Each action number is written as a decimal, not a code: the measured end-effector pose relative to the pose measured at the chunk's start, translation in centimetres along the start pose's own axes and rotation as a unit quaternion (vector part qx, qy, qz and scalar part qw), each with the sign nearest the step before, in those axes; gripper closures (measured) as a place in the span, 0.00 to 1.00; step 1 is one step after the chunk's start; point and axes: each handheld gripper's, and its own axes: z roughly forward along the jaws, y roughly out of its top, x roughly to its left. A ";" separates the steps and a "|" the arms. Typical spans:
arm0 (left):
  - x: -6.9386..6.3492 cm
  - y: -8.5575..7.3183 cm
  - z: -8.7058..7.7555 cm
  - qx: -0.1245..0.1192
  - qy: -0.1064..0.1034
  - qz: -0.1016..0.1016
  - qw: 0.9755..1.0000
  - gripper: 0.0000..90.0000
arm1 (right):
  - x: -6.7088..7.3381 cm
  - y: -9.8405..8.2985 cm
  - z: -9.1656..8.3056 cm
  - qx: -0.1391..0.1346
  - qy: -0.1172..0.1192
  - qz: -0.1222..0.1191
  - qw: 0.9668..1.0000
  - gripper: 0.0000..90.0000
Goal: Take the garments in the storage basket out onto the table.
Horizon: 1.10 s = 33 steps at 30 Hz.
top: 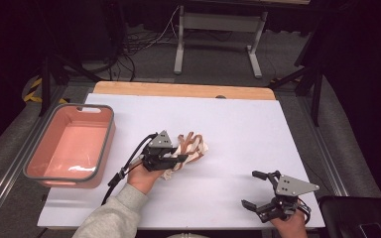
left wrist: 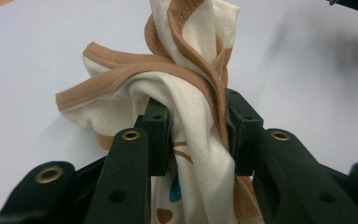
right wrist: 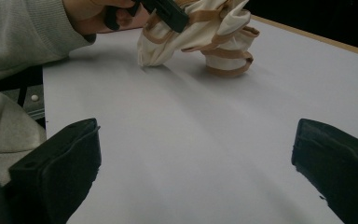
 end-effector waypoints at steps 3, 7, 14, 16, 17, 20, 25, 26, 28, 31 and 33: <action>-0.1 0.0 0.0 0.001 0.010 0.000 1.000 0.67 | 0.0 0.0 0.0 -0.001 0.000 0.000 1.000 0.02; -0.2 0.1 -0.1 -0.005 0.026 -0.005 1.000 0.51 | 0.0 0.0 0.0 0.000 0.001 -0.001 1.000 0.02; -0.1 0.2 -0.2 -0.013 0.027 -0.007 1.000 0.34 | 0.0 0.0 0.0 -0.001 0.000 -0.002 1.000 0.02; 0.0 0.2 -0.3 -0.018 0.028 -0.005 0.999 0.29 | 0.0 0.0 0.0 0.000 0.000 -0.002 1.000 0.02; -0.1 0.2 -0.3 -0.021 0.025 -0.010 0.999 0.27 | 0.0 0.0 0.0 0.000 0.000 -0.001 1.000 0.02; -0.1 0.4 -0.5 -0.033 0.020 -0.012 0.999 0.21 | 0.0 0.0 0.0 0.000 0.000 -0.002 1.000 0.02; -0.3 0.9 -1.2 -0.056 0.014 -0.013 0.998 0.11 | -0.1 0.0 0.0 0.000 0.000 -0.001 1.000 0.02; -0.4 1.1 -1.3 -0.060 0.013 -0.012 0.998 0.10 | 0.0 0.0 0.0 0.000 0.000 -0.001 1.000 0.02; -0.5 1.3 -1.6 -0.065 0.013 -0.007 0.998 0.08 | 0.0 0.0 0.0 0.001 0.001 -0.002 1.000 0.02; -0.8 1.6 -1.7 -0.070 0.012 -0.005 0.997 0.06 | 0.0 0.0 0.0 -0.001 0.000 -0.002 1.000 0.02; -0.9 1.7 -1.8 -0.071 0.011 -0.004 0.997 0.06 | 0.0 0.0 -0.1 -0.001 0.000 -0.002 1.000 0.02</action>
